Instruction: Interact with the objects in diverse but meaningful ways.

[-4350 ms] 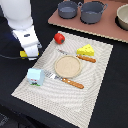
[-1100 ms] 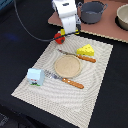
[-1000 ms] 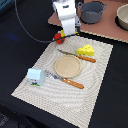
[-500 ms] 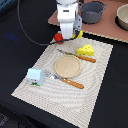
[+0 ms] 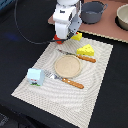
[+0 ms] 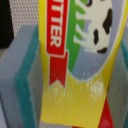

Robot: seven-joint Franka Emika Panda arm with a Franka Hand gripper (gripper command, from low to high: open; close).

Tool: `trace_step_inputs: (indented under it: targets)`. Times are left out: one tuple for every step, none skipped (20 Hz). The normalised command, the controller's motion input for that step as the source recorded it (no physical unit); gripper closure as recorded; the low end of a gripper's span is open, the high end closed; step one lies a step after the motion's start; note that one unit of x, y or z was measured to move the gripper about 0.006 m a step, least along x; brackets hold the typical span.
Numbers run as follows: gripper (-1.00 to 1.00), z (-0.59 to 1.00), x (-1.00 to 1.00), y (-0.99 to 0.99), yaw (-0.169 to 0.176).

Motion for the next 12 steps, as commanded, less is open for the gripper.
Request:
trace_step_inputs:
  targets:
    - [-1.00, 0.00, 0.05, 0.42, 0.015]
    - [-1.00, 0.00, 0.07, 0.40, 0.015]
    - [-1.00, 0.00, 0.09, 0.41, 0.013]
    - [-1.00, 0.00, 0.10, 0.39, 0.010]
    - [-1.00, 0.04, 0.13, 0.38, 0.004]
    - [-1.00, 0.15, 0.22, 0.39, 0.000]
    - [-1.00, 0.21, 0.27, 0.39, 0.000]
    - [-1.00, 0.34, 0.26, 0.37, -0.046]
    - [-1.00, 0.42, 0.15, 0.31, -0.064]
    - [-1.00, 0.63, 0.20, 0.32, -0.065]
    - [-1.00, 0.81, 0.33, 0.36, -0.090]
    - [-1.00, 0.95, 0.28, 0.29, -0.117]
